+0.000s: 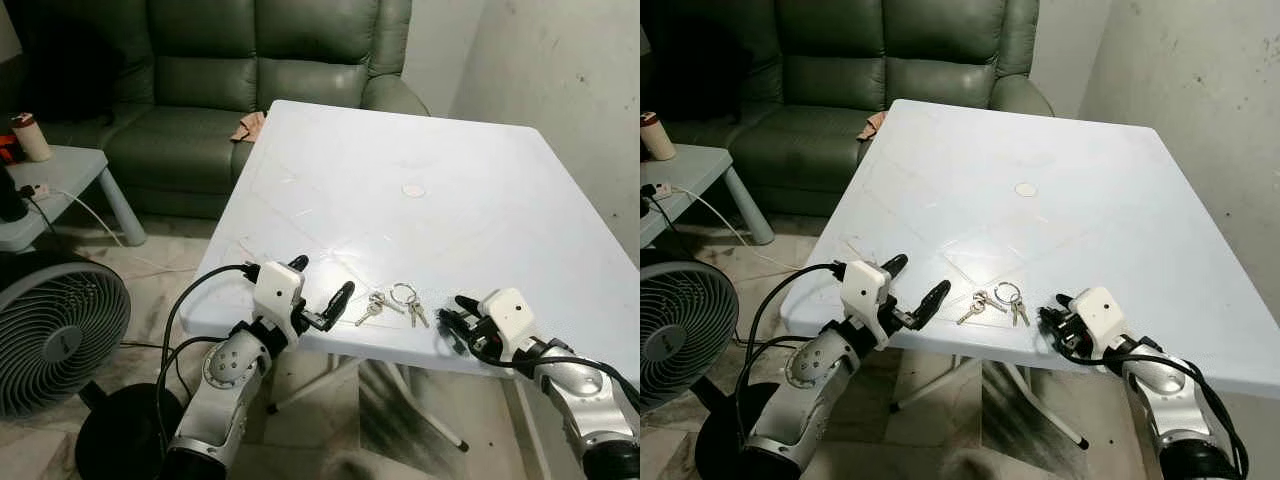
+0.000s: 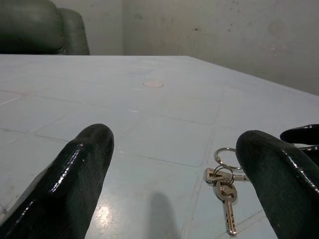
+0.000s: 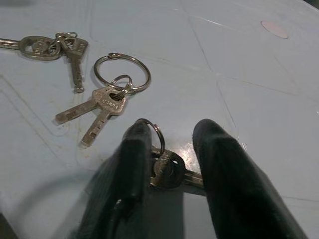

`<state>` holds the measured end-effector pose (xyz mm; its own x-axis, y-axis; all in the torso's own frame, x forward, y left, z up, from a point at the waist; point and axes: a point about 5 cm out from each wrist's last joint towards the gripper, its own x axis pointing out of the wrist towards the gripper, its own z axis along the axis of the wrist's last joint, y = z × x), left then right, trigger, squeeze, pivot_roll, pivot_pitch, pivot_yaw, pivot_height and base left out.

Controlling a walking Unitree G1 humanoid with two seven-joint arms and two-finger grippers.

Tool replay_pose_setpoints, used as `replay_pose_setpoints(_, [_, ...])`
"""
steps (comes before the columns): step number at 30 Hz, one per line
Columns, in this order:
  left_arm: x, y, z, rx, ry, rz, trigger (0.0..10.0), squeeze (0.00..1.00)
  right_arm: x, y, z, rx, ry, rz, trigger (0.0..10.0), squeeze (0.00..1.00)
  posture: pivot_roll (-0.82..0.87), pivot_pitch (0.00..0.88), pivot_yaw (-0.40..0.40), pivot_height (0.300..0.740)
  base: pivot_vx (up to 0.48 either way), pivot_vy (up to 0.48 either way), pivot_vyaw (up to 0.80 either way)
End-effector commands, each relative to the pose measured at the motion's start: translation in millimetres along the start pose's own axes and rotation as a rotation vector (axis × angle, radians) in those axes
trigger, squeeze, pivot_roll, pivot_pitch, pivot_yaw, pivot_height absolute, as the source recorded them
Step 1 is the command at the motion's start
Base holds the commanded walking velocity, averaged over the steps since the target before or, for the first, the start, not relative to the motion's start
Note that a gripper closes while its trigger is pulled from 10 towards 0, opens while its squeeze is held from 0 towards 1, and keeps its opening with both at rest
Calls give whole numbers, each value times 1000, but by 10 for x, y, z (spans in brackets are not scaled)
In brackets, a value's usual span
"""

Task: Hang keys on a hook

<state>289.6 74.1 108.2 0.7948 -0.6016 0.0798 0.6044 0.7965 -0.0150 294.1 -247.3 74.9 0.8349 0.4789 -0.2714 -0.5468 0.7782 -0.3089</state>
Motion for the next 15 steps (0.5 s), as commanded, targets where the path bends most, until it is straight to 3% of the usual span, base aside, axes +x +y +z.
replay_pose_setpoints(1, [21,28,66,18,-18,7,10000,0,-26,-67,27,-16,-7,-9,0,0,50,18,-47,740,0,0,0])
replay_pose_setpoints(15, [19,39,65,17,-17,20,10000,0,-58,-66,8,-8,-6,33,0,0,48,25,-49,740,0,0,0])
